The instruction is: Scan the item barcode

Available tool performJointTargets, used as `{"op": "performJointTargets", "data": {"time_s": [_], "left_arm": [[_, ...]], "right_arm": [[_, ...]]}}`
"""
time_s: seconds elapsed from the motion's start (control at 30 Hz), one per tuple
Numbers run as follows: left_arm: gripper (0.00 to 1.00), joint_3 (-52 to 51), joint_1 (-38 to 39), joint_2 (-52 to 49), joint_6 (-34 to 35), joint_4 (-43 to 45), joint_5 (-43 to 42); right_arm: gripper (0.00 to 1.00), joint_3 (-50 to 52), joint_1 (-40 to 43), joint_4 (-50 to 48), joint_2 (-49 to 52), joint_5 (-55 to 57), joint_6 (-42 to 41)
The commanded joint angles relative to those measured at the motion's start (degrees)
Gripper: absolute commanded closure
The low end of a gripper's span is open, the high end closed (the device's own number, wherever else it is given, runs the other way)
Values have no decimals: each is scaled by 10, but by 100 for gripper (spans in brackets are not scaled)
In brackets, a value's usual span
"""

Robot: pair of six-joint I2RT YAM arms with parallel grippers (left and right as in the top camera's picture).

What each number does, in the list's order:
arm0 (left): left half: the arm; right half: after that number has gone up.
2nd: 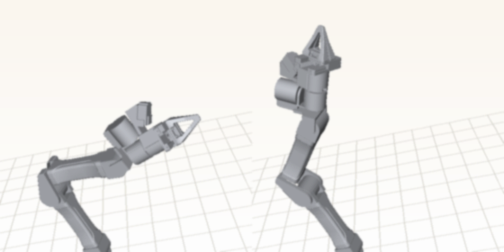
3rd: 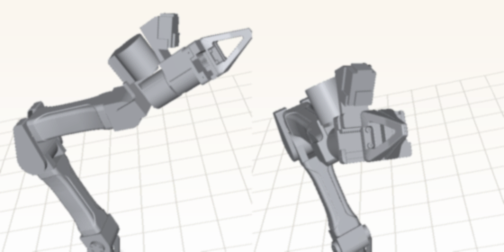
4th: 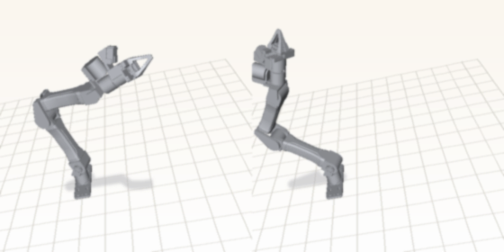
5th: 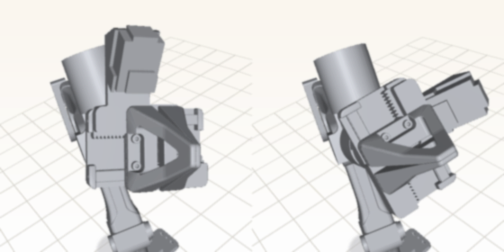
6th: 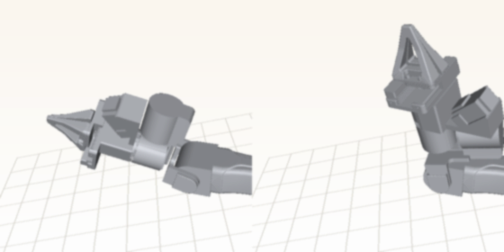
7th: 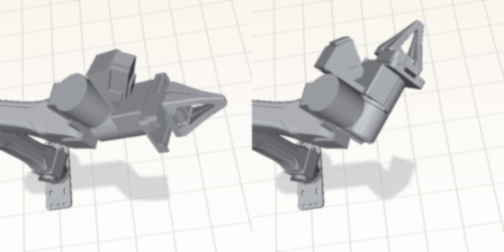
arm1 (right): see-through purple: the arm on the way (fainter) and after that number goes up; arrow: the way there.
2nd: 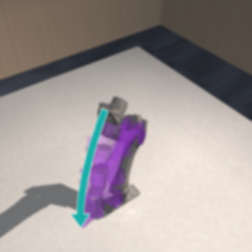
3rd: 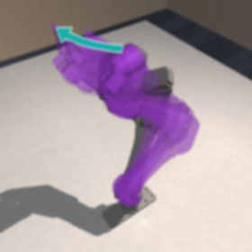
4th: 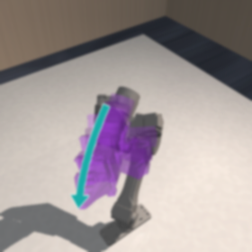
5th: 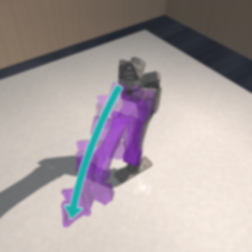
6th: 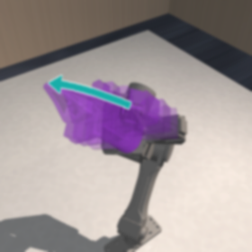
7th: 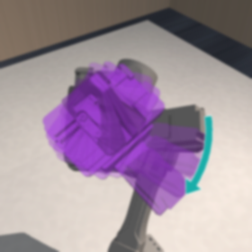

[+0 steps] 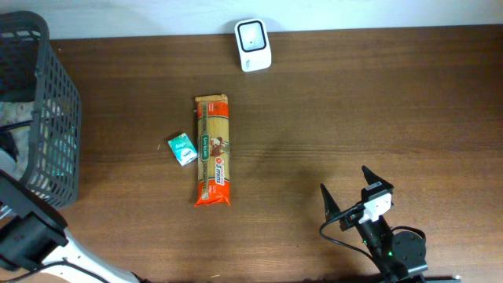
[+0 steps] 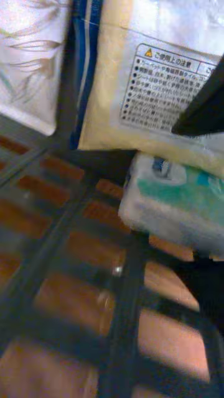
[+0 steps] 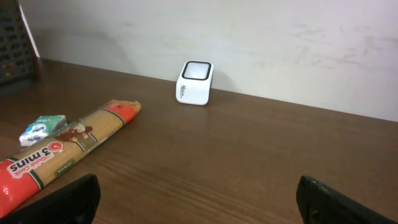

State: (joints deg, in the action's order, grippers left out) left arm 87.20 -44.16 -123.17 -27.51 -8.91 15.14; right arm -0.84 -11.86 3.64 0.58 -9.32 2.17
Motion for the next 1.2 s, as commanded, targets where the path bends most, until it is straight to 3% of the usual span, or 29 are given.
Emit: {"op": "performJointTargets", "data": {"time_s": [0.0,0.1,0.27,0.4,0.47,0.63,0.77,0.83,0.97,1.07,1.17], "left_arm": [[69,-1,-11,-38,-5,-7,2],[100,0,-11,-38,-5,8,14],[100,6,-6,-9,42,1,27],[100,6,12,92,96,-7,24],[100,6,29,171,104,-41,-34],[100,6,78,320,220,-137,-155],[100,6,171,381,329,-359,-339],[100,-5,251,367,329,-435,-323],[100,-70,393,349,329,-443,-280],[100,-77,425,347,329,-442,-226],[100,-77,409,347,329,-437,-211]], "right_arm": [[1,5,-5,0,-4,-1,4],[1,5,-5,0,-4,-1,4],[1,5,-5,0,-4,-1,4],[1,5,-5,0,-4,-1,4],[1,5,-5,0,-4,-1,4],[1,5,-5,0,-4,-1,4],[1,5,-5,0,-4,-1,4],[1,5,-5,0,-4,-1,4],[1,5,-5,0,-4,-1,4],[1,5,-5,0,-4,-1,4],[1,5,-5,0,-4,-1,4]]}}
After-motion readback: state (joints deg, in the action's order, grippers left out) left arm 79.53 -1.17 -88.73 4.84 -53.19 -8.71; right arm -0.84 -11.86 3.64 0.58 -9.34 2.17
